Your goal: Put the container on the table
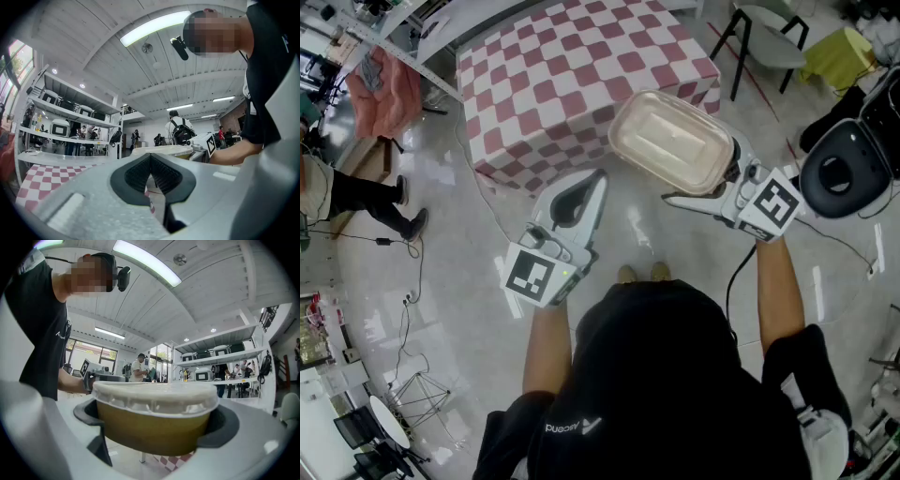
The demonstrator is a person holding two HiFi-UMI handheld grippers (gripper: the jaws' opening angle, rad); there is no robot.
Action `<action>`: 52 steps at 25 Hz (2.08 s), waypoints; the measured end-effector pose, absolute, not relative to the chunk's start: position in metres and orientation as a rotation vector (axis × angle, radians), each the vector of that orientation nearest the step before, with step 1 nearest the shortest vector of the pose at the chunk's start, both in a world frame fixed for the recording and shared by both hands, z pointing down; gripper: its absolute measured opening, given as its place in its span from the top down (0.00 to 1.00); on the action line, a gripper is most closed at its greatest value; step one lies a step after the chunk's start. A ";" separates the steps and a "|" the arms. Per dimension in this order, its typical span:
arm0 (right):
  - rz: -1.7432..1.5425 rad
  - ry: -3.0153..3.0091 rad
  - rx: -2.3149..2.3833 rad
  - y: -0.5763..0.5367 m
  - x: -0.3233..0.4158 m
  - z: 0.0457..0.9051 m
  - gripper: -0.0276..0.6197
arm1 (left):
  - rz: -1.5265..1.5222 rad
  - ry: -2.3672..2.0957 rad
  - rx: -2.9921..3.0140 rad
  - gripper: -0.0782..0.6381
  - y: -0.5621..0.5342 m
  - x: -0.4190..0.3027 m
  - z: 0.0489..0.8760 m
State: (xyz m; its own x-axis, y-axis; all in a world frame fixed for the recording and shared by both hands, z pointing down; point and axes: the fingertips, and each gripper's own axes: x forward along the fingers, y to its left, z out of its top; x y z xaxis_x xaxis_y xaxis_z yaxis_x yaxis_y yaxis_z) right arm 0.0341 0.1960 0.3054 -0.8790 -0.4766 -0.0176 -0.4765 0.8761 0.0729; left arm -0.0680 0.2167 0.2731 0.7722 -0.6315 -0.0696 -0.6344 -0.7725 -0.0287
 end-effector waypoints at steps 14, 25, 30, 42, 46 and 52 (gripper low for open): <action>-0.066 -3.070 0.853 0.176 0.057 0.311 0.06 | 0.062 1.143 -2.878 0.88 0.200 -0.057 0.282; -0.071 -3.079 0.836 0.094 0.081 0.316 0.06 | 0.069 1.287 -2.815 0.88 0.123 -0.045 0.284; -0.087 -3.055 0.801 0.061 0.079 0.317 0.06 | 0.073 1.288 -2.795 0.88 0.091 -0.046 0.283; -0.066 -2.993 0.771 -0.056 0.044 0.334 0.06 | 0.109 1.277 -2.804 0.88 -0.034 -0.087 0.295; -0.045 -2.957 0.777 -0.115 0.036 0.347 0.06 | 0.095 1.235 -2.820 0.88 -0.088 -0.093 0.304; 0.023 -2.905 0.760 -0.184 0.029 0.370 0.06 | 0.039 1.348 -2.824 0.88 -0.155 -0.114 0.320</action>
